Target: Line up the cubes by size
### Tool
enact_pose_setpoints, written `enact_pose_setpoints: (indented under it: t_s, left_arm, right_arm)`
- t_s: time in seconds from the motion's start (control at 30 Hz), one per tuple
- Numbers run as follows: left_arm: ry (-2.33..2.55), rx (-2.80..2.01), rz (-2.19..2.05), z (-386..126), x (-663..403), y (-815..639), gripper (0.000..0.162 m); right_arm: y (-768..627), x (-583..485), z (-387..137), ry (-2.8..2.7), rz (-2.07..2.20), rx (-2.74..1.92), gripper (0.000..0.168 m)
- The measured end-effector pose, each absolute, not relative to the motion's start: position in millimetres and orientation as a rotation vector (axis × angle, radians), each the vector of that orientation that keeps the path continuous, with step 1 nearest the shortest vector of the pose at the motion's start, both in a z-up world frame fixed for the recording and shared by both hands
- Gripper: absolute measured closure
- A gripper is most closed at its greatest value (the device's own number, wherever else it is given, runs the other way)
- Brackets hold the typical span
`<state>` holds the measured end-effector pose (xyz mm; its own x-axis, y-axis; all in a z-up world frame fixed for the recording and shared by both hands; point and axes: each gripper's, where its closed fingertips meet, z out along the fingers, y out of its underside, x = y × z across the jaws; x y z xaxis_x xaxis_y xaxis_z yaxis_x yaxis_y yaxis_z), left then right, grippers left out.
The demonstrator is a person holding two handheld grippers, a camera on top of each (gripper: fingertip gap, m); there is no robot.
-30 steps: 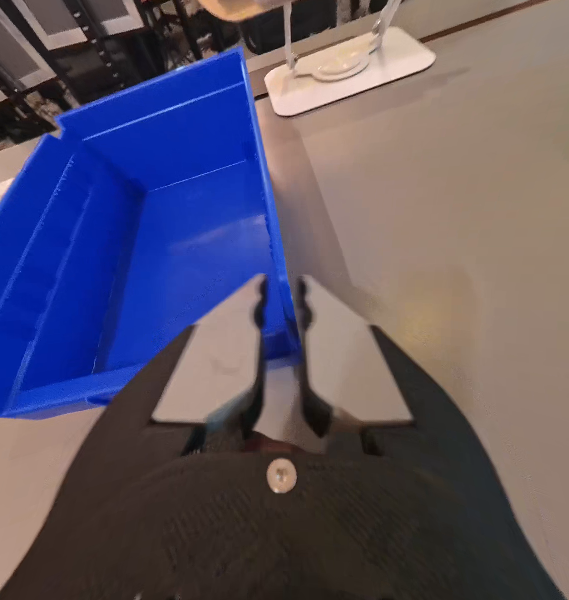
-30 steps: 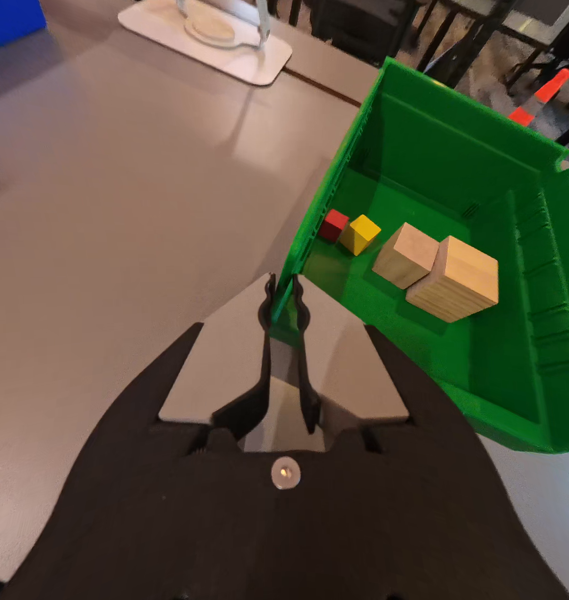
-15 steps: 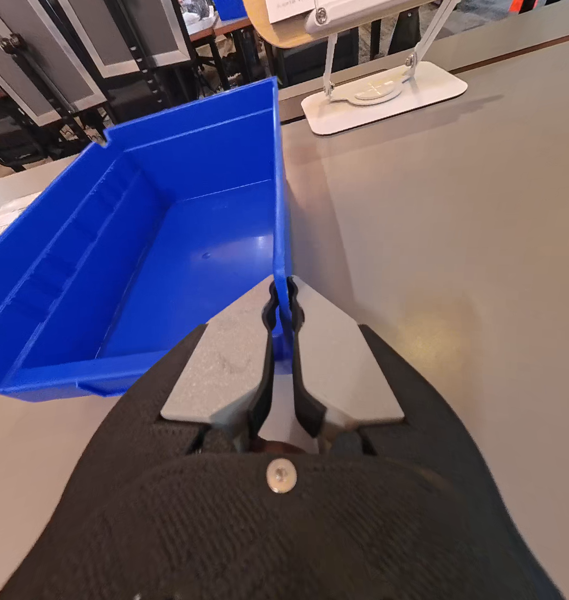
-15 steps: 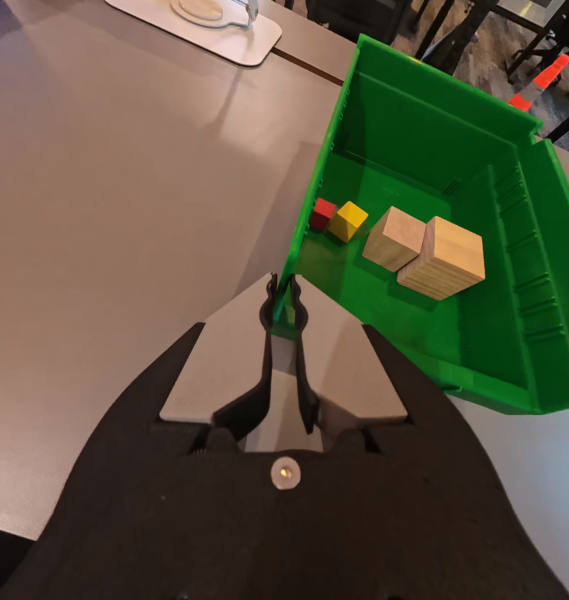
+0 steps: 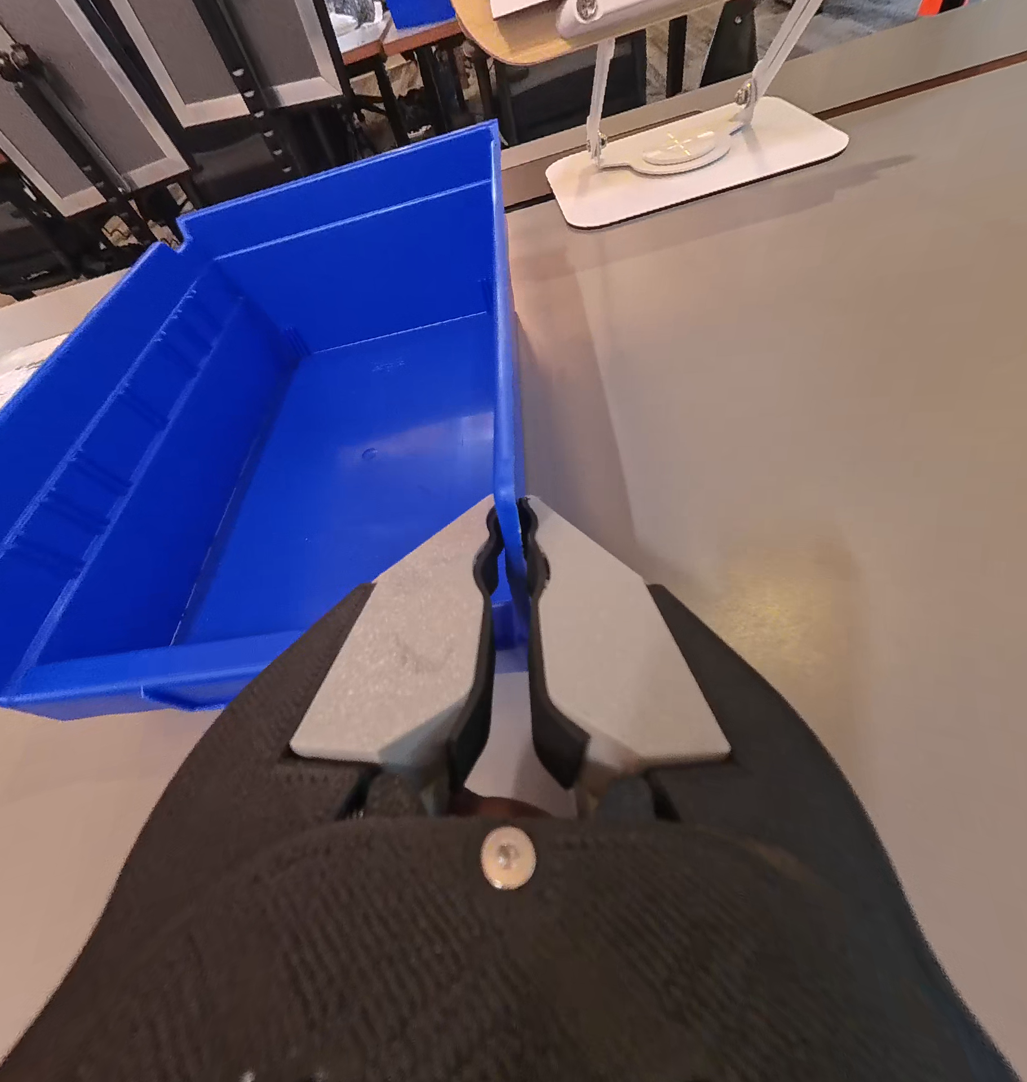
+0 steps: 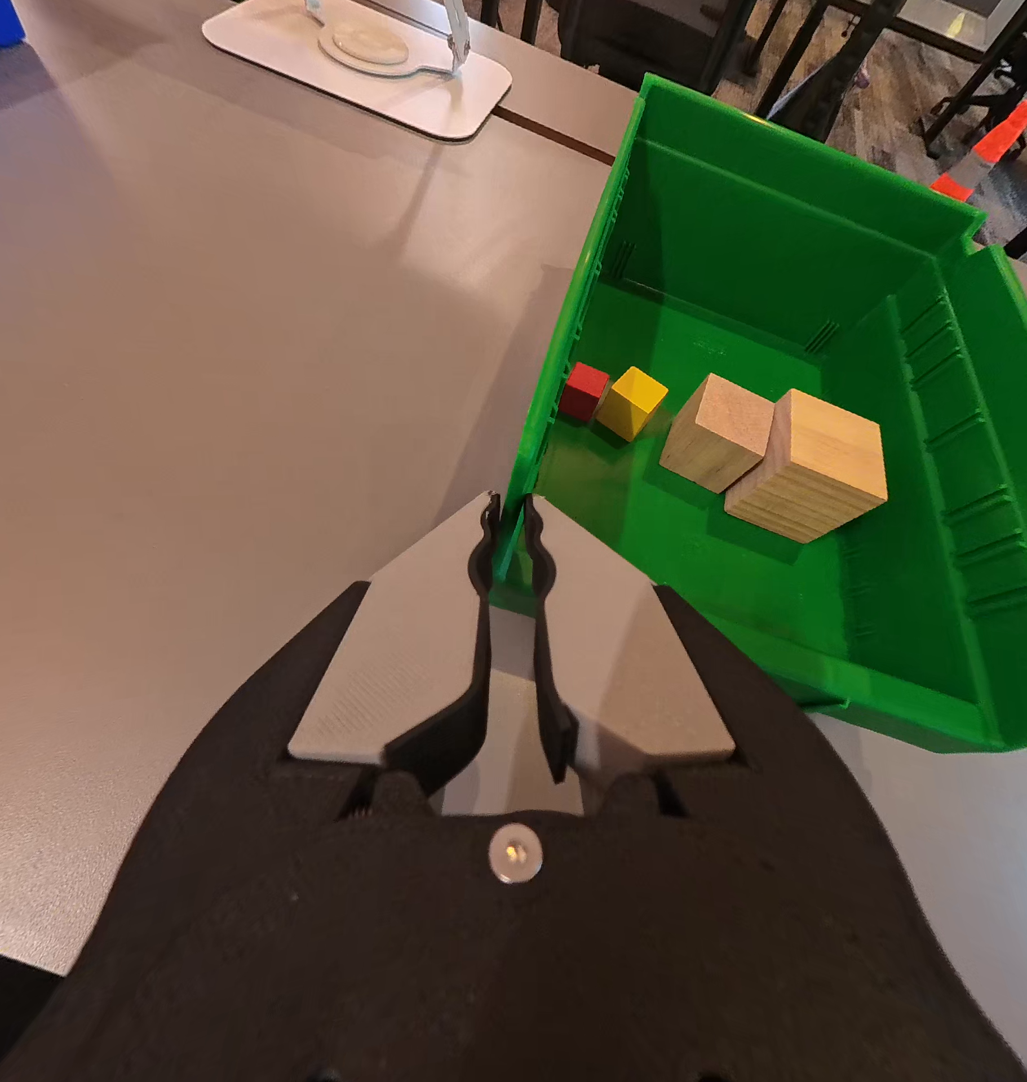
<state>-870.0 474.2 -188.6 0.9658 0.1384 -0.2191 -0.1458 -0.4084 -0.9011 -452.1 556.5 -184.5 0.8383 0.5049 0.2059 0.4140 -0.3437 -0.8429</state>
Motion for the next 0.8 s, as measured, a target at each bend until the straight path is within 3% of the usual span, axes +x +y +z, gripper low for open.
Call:
enact_pose_setpoints:
  t_s: [0.27, 0.8]
  left_arm:
    - [0.036, -1.905, 0.254, -168, -867, 462, 0.162]
    - [0.149, -1.481, 0.119, 98, -790, 400, 0.159]
  right_arm:
    - [548, -469, -185, -0.765, 0.129, -2.009, 0.162]
    - [470, -748, -184, -0.97, 0.353, -1.92, 0.155]
